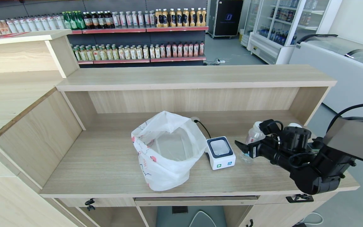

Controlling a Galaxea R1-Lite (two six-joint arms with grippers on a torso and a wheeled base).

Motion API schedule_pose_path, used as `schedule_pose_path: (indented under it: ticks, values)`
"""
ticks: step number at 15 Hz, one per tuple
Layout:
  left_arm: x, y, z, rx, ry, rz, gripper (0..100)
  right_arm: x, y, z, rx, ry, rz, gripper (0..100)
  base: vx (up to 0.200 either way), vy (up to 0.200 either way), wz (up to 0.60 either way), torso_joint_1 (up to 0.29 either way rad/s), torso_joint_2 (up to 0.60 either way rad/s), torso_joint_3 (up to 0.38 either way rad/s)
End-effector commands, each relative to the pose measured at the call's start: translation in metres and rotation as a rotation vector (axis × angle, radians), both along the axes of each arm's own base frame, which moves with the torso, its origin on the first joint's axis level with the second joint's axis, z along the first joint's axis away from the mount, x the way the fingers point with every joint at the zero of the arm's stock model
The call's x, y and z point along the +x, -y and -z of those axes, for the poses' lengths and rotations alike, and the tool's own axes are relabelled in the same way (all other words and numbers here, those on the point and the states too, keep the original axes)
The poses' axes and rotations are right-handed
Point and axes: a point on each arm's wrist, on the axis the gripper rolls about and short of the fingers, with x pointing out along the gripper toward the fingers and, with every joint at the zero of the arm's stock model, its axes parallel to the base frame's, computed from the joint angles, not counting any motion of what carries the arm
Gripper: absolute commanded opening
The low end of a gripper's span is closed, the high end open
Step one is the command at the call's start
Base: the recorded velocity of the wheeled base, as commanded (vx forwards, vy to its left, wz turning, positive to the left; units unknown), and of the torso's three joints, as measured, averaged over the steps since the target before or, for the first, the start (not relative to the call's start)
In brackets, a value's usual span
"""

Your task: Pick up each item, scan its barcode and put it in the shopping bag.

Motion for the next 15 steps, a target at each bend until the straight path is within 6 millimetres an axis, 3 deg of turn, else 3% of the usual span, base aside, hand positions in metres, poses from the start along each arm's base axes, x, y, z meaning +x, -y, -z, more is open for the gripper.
schedule_pose_path:
  ticks: [1,6,7,12,15]
  values:
    - [0.000,0.000,0.000,0.000,0.001,-0.001,100,0.004,-0.001,0.005,-0.001,-0.002,-0.003,100,0.000,0.000,0.00,0.000,0.00,0.000]
    - [0.000,0.000,0.000,0.000,0.001,-0.001,100,0.018,-0.008,0.005,0.010,0.029,-0.033,100,0.000,0.000,0.00,0.000,0.00,0.000]
    - [0.000,0.000,0.000,0.000,0.001,-0.001,100,0.019,-0.008,0.006,0.010,0.030,-0.033,0,0.000,0.000,0.00,0.000,0.00,0.000]
    - [0.000,0.000,0.000,0.000,0.001,-0.001,100,0.018,-0.007,0.000,0.011,0.054,-0.030,0,0.000,0.000,0.00,0.000,0.00,0.000]
    - [0.000,0.000,0.000,0.000,0.001,-0.001,100,0.015,0.001,-0.017,0.041,0.087,-0.041,0,0.000,0.000,0.00,0.000,0.00,0.000]
